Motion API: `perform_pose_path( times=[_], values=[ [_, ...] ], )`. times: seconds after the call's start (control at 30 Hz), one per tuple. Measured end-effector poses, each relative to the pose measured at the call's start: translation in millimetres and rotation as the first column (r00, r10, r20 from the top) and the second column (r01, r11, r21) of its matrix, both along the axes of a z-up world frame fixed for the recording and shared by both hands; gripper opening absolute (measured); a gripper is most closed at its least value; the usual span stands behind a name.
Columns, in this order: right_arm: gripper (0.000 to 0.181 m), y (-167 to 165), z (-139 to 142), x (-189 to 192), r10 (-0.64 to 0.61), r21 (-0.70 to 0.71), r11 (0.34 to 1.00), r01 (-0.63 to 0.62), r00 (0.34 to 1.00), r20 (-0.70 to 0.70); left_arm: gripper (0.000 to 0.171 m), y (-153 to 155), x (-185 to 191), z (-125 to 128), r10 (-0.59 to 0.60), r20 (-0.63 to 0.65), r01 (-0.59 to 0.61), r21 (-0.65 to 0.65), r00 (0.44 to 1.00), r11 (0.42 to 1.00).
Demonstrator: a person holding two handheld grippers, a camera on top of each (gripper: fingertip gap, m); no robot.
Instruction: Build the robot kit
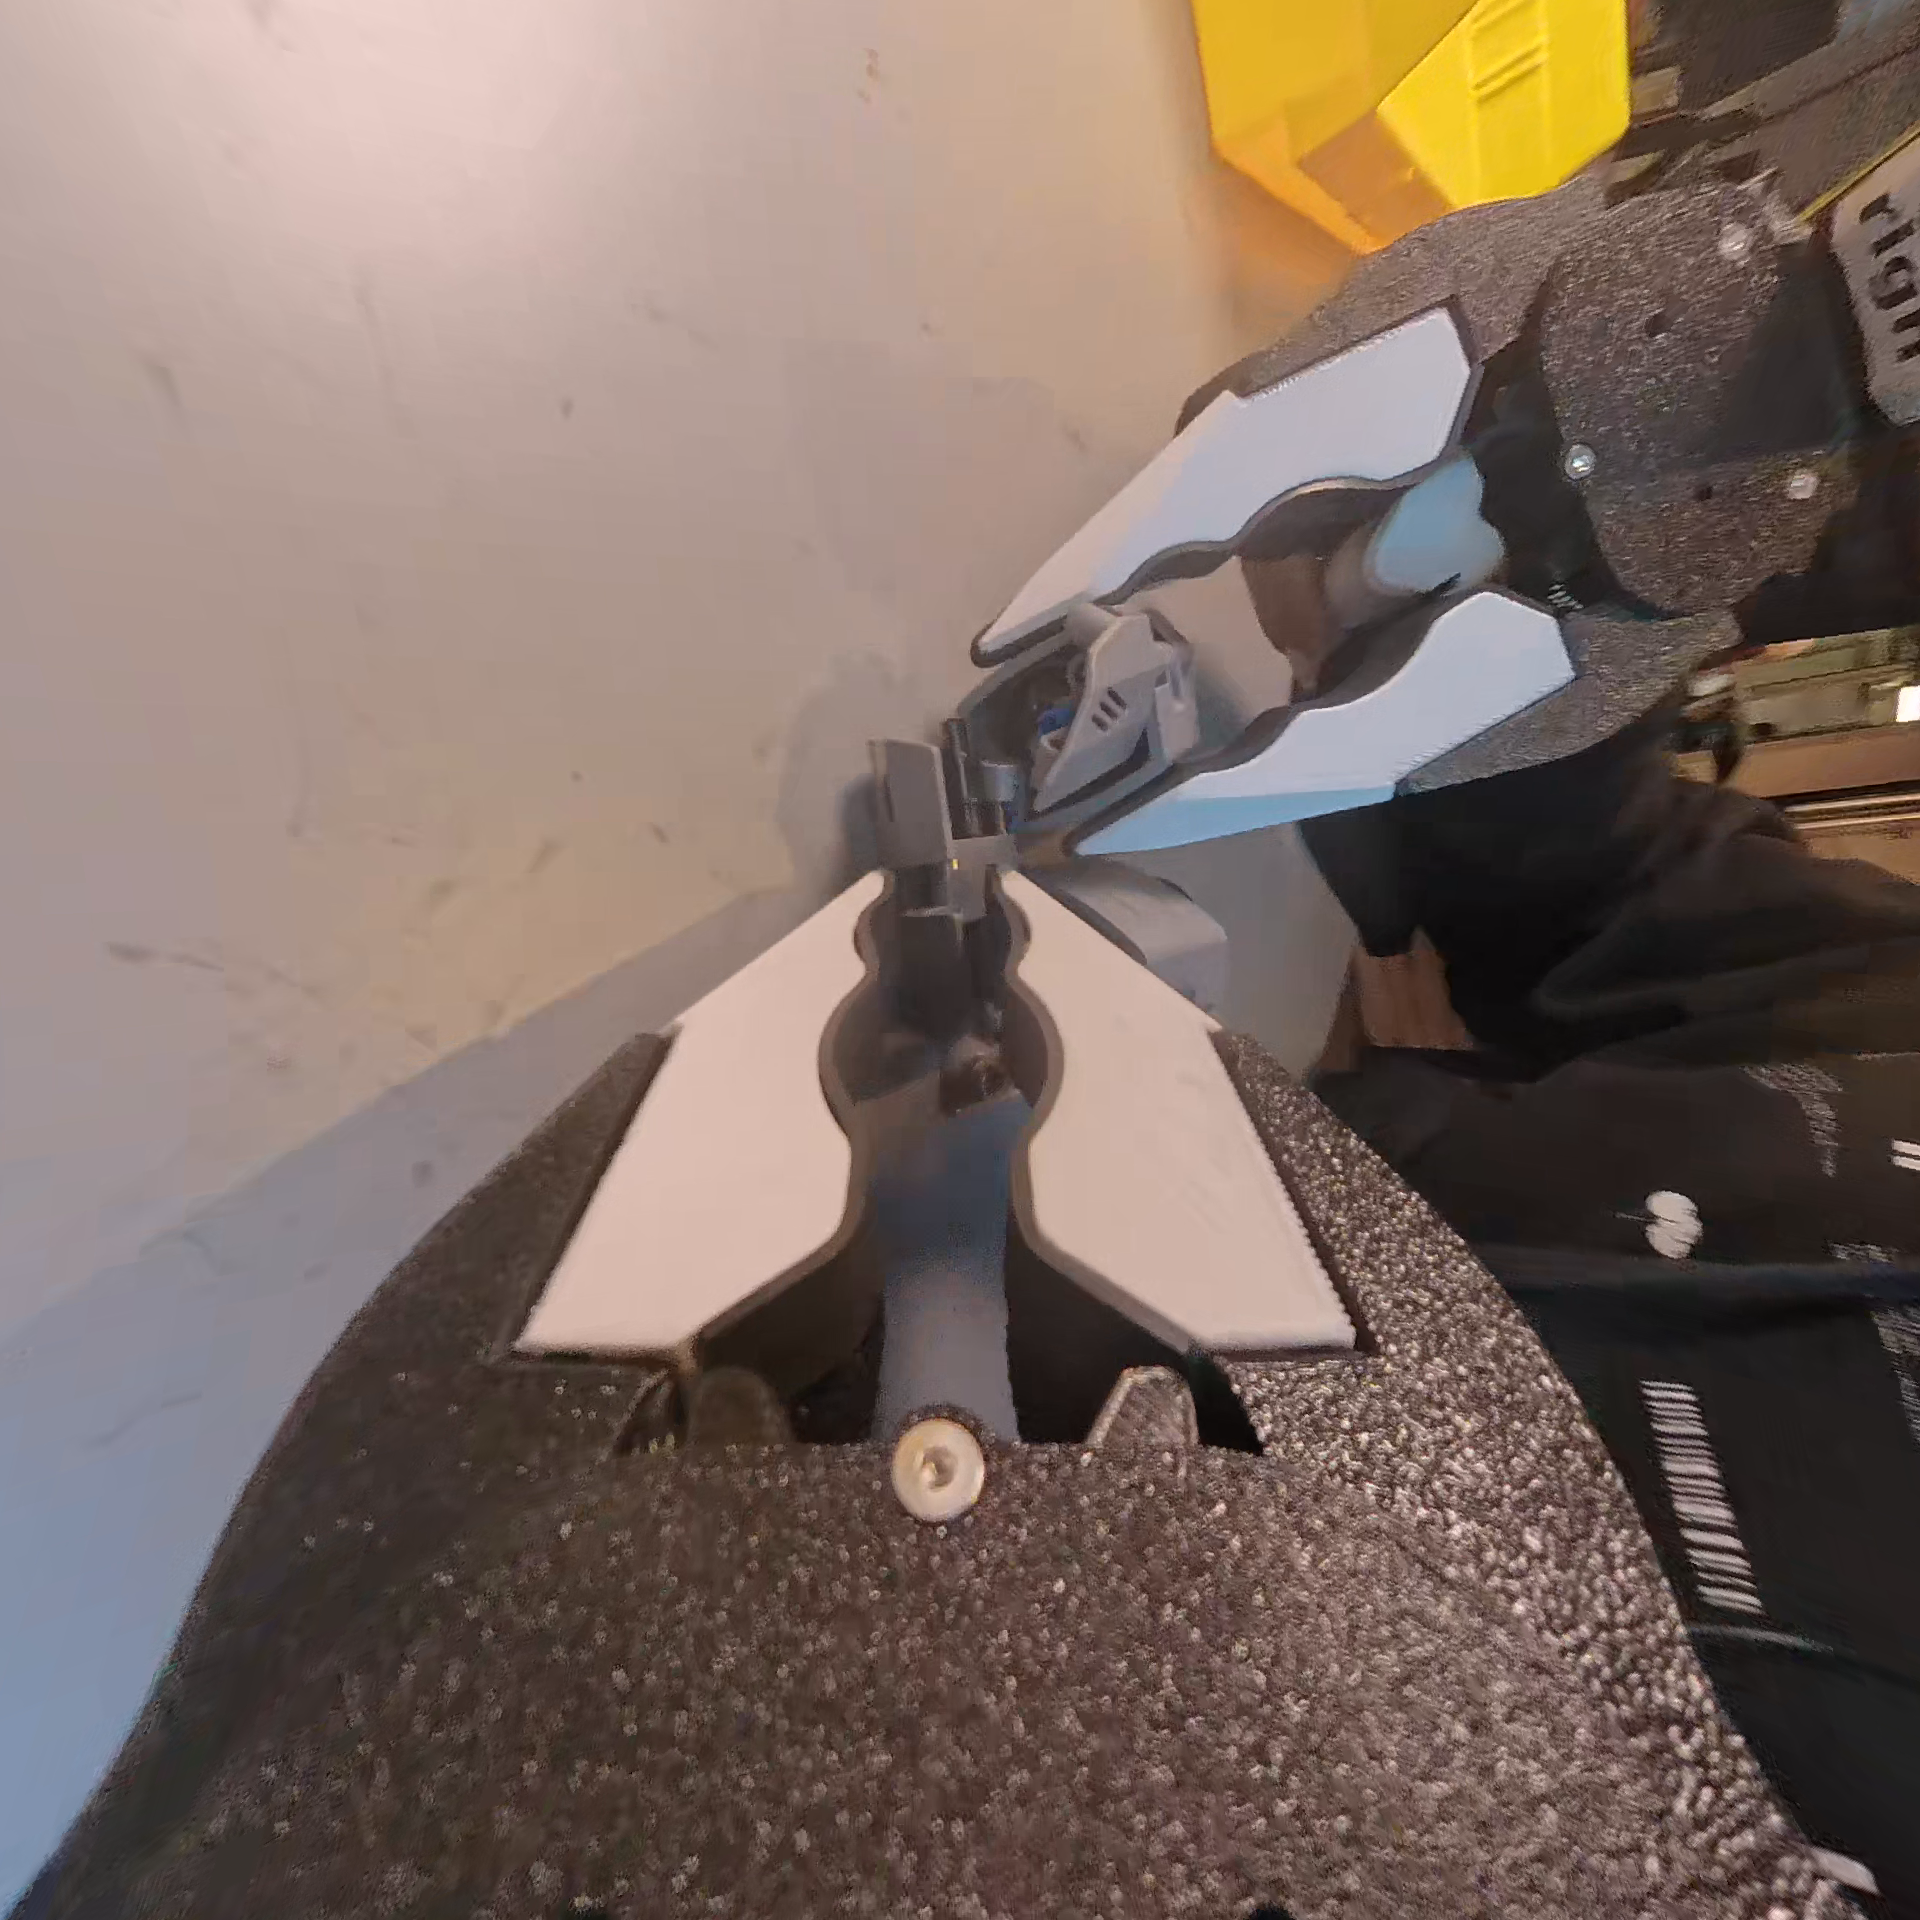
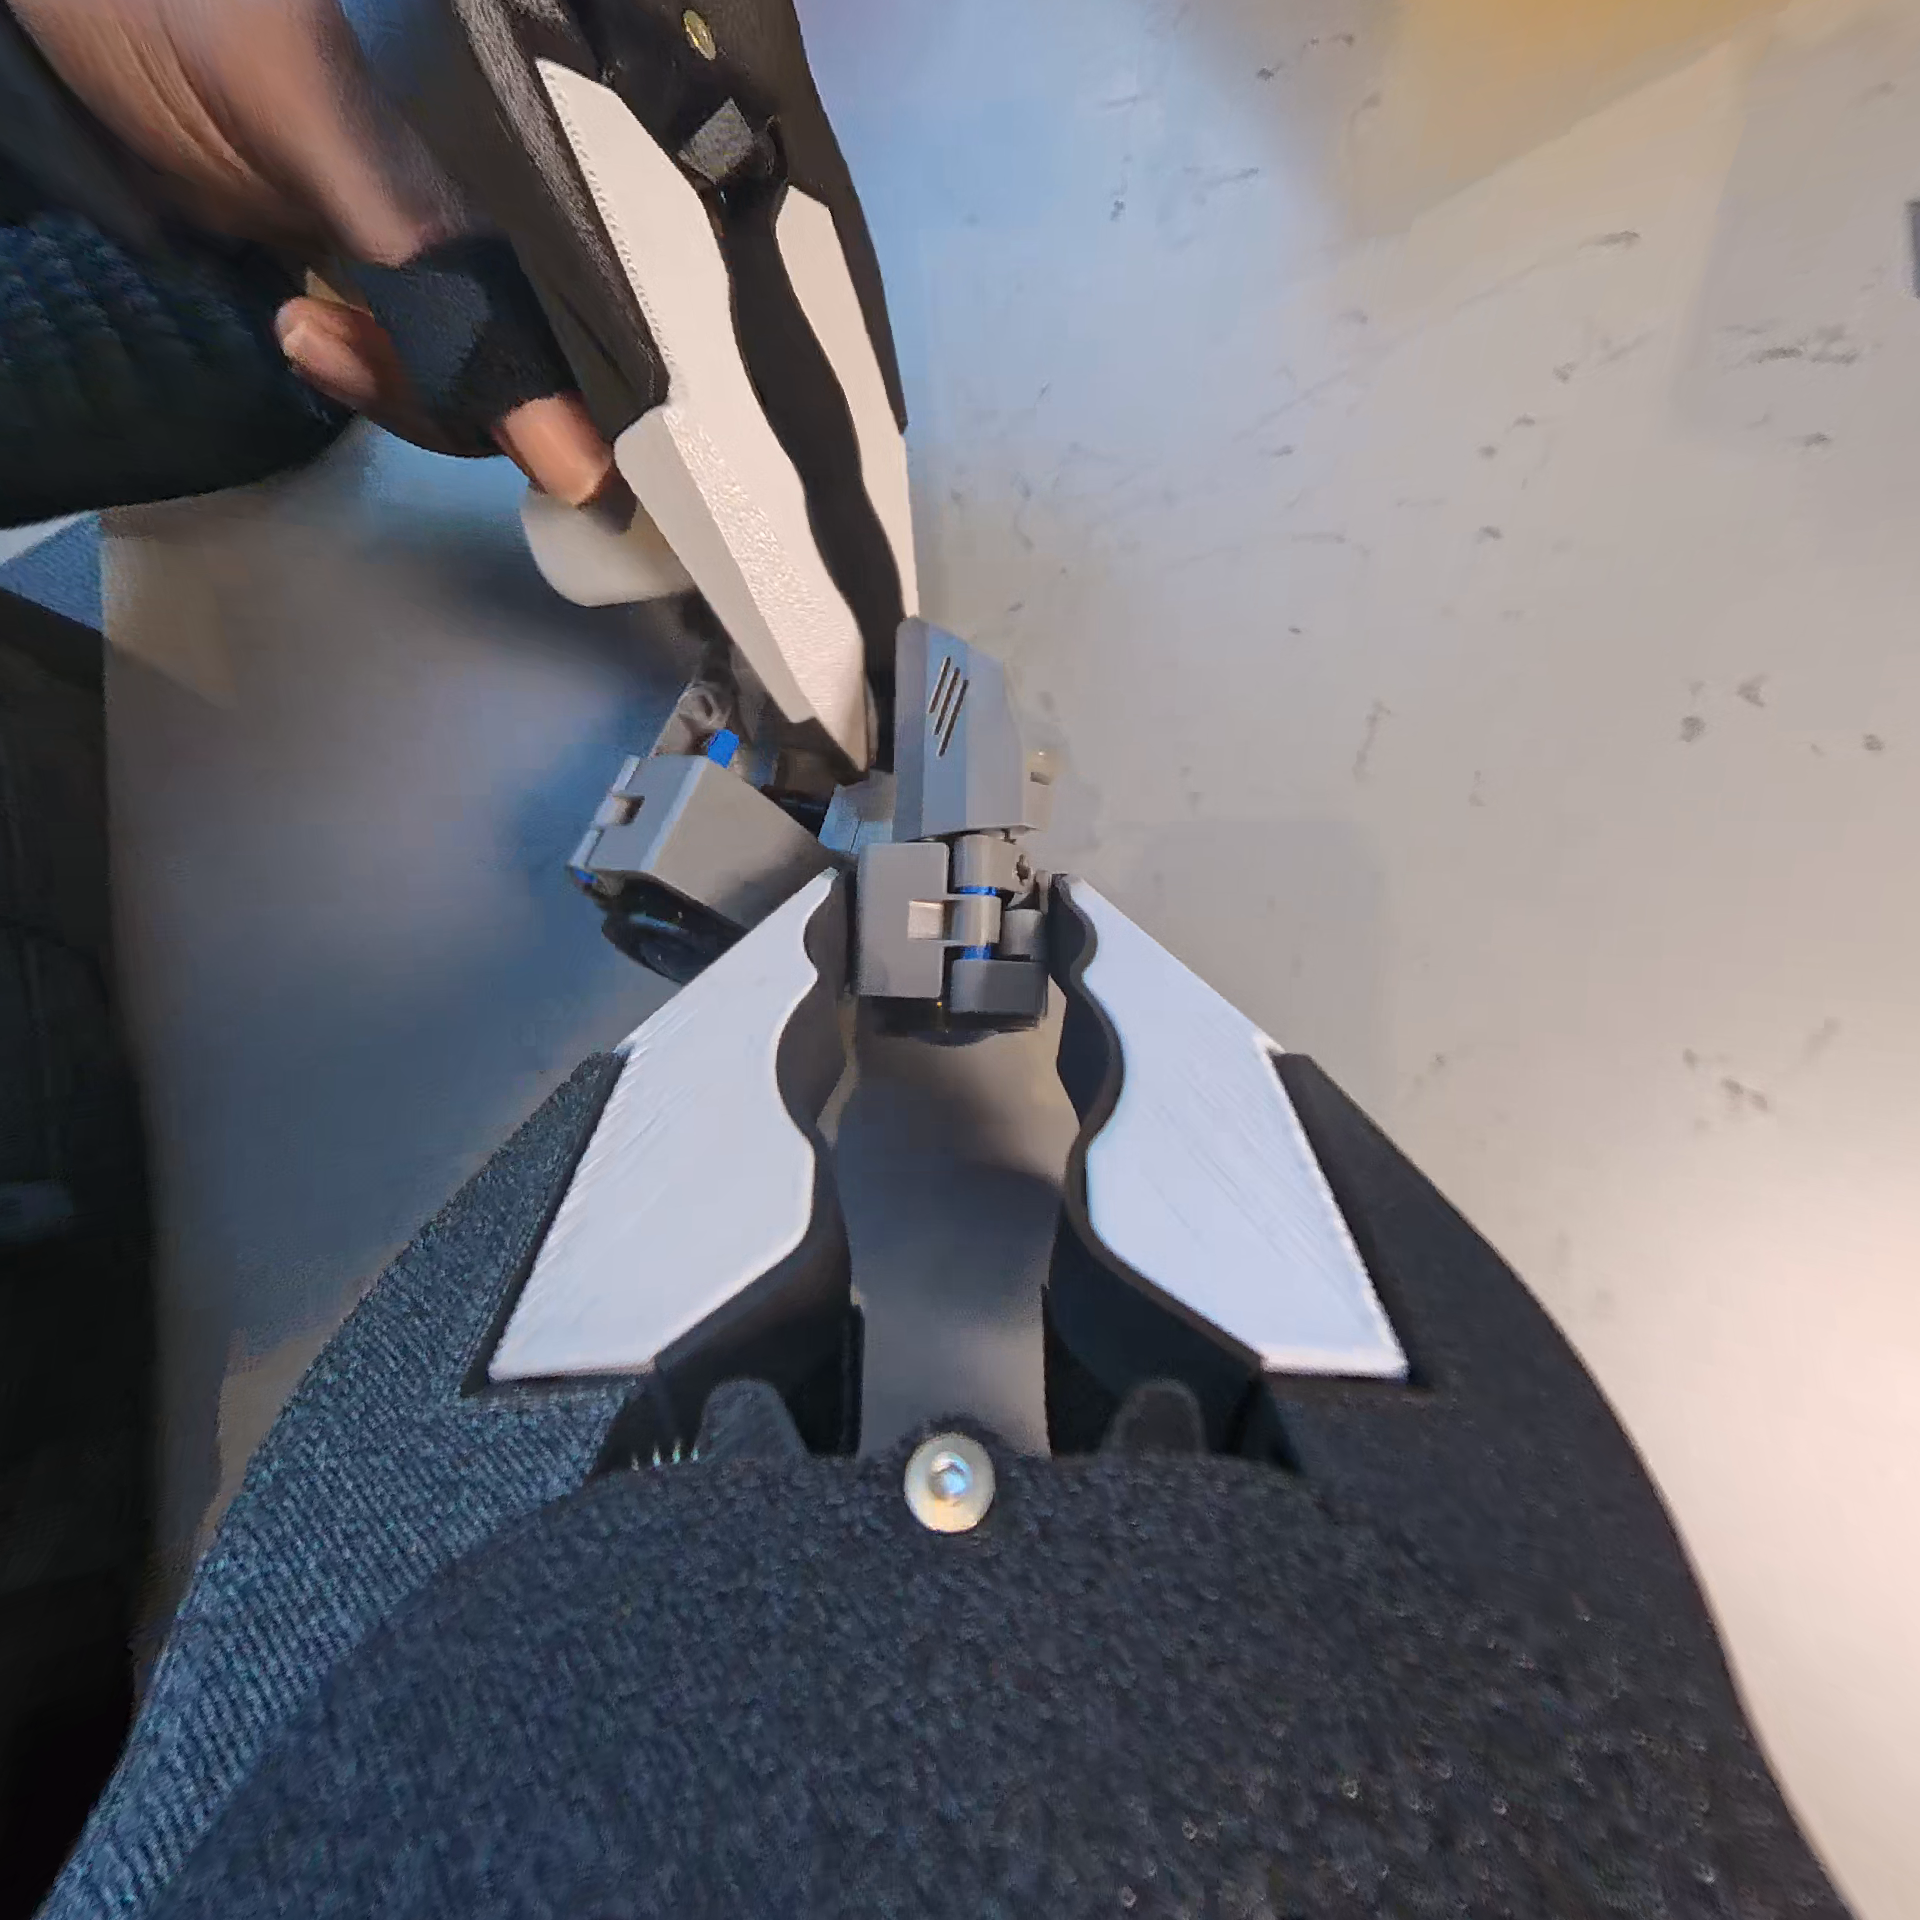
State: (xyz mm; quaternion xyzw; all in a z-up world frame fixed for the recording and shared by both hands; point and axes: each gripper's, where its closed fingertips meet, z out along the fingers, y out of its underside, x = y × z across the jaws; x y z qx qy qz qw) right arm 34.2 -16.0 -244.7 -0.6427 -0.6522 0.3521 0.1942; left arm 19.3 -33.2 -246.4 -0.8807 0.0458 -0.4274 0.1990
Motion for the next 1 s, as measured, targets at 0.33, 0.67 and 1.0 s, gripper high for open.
perform_pose_path(
  times=[0.33,0.67,1.0],
  values=[
    [0.036,21,9,-7,-0.127,-0.045,0.991,0.122,0.986,-0.110,0.005,27,-15,19,0.194,-0.336,-0.025,0.447,0.922,0.894],
    [0.035,29,17,-15,-0.147,-0.096,0.987,0.129,0.965,-0.216,0.004,30,-25,18,0.265,-0.390,-0.006,0.553,0.882,0.833],
    [0.035,33,20,-16,-0.166,-0.110,0.984,0.143,0.958,-0.235,0.003,37,-25,18,0.251,-0.391,0.004,0.546,0.885,0.838]
  ],
)
